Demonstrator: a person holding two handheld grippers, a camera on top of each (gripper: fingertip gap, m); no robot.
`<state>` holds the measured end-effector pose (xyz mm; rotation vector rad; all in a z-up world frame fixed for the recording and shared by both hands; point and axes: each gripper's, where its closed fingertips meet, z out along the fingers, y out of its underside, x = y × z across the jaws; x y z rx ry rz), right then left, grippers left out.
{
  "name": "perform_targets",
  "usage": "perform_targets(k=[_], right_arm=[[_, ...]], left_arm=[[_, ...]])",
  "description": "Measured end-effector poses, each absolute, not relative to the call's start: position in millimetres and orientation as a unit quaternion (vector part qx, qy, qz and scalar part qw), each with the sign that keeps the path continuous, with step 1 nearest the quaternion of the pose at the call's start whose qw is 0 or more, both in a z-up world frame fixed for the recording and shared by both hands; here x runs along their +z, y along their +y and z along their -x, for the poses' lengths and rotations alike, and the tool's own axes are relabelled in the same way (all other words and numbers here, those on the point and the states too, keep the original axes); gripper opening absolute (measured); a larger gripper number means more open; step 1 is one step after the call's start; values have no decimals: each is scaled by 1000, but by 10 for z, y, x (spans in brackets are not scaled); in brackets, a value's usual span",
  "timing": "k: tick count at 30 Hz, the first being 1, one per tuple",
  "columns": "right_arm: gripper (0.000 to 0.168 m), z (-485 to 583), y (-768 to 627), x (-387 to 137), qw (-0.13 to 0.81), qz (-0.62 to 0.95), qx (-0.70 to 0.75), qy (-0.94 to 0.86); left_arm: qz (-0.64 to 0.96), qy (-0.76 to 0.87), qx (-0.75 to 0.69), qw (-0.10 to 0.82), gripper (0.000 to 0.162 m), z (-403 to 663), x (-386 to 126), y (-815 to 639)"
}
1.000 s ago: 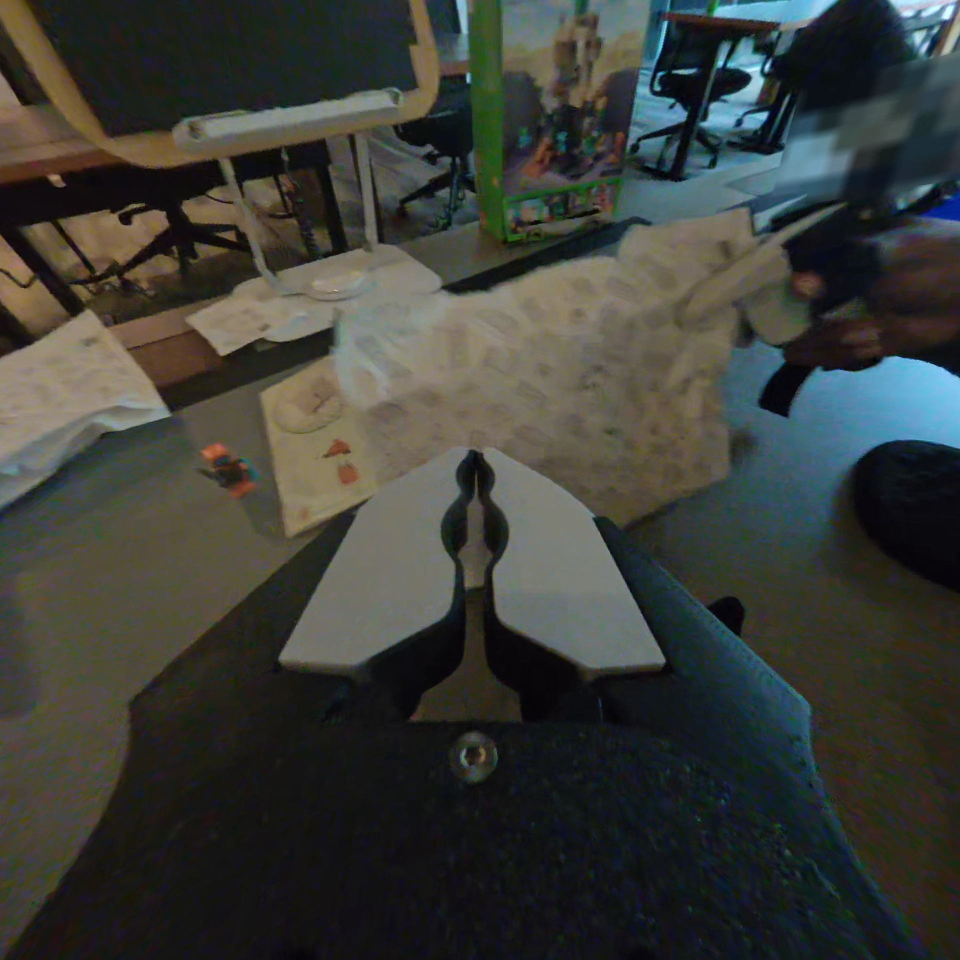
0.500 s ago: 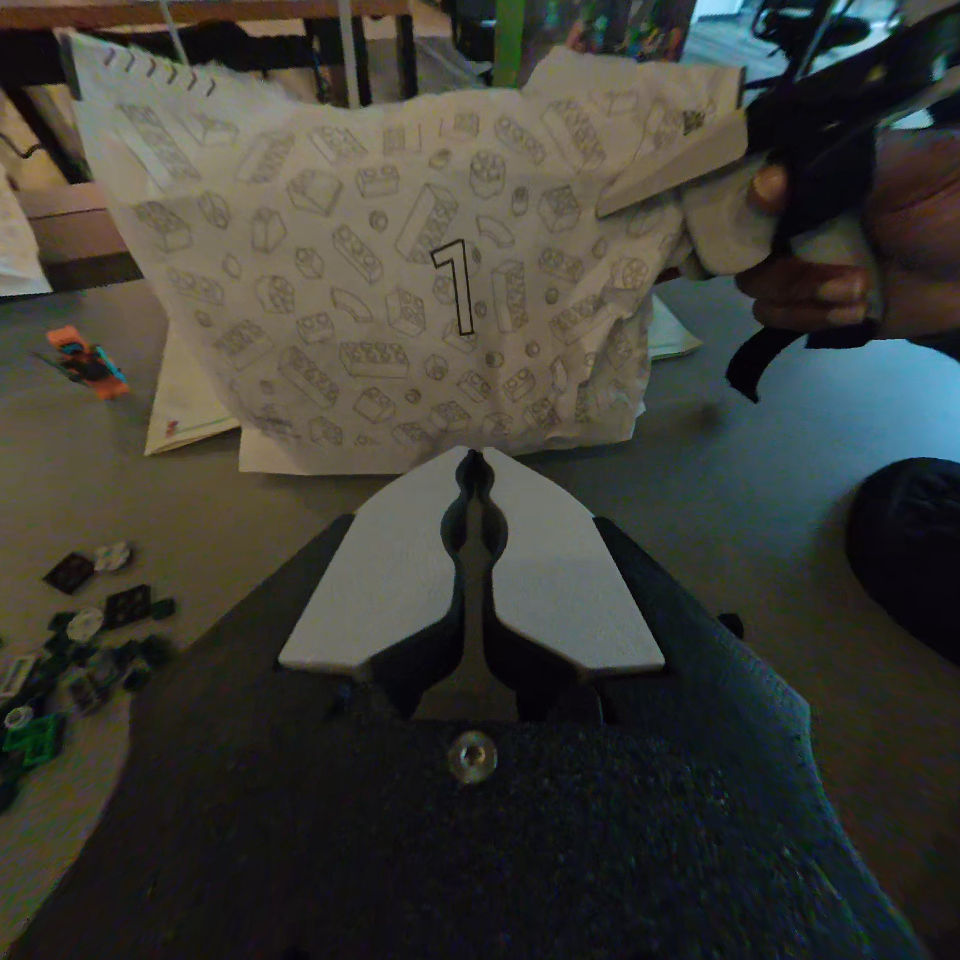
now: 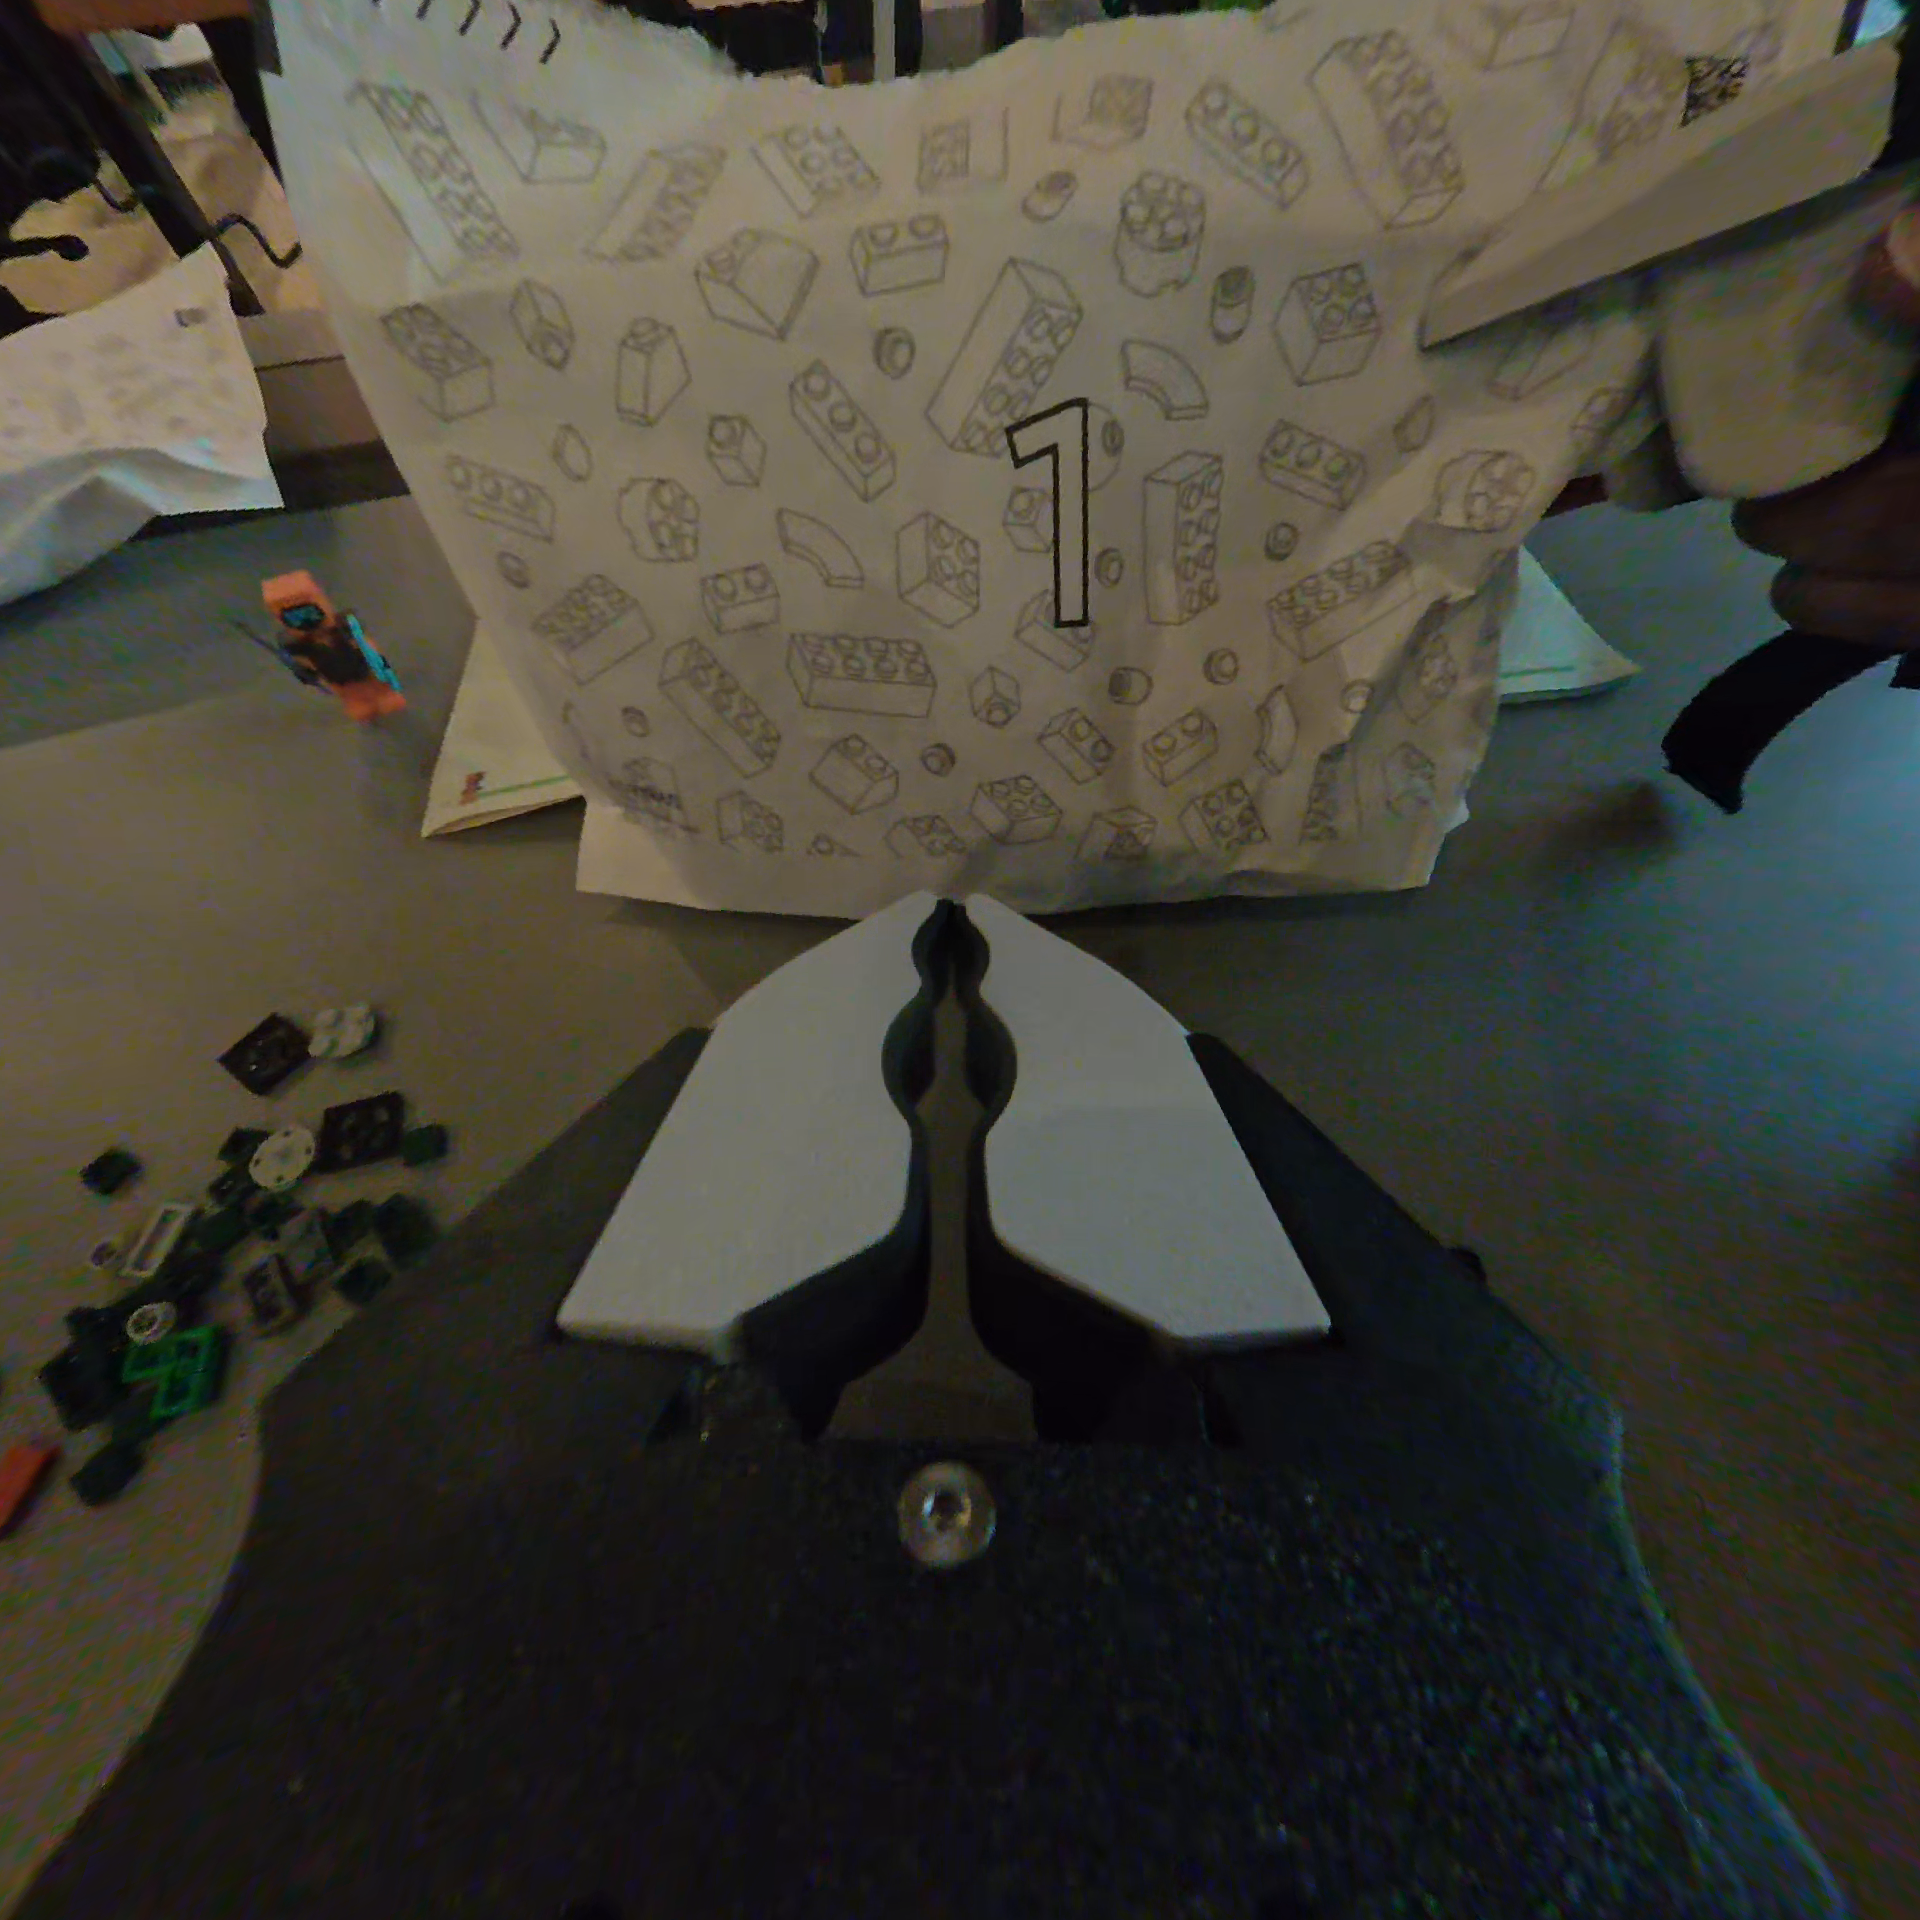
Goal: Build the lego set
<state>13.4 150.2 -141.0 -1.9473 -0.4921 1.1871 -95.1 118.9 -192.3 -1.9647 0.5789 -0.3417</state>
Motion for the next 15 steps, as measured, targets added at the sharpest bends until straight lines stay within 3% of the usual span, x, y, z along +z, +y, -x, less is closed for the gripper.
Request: perform_targets(k=[15], right_arm=[[0, -134, 1504, -1414, 392, 762, 475, -200]], left_arm=[[810, 253, -137, 511, 0, 958, -1892, 1168]])
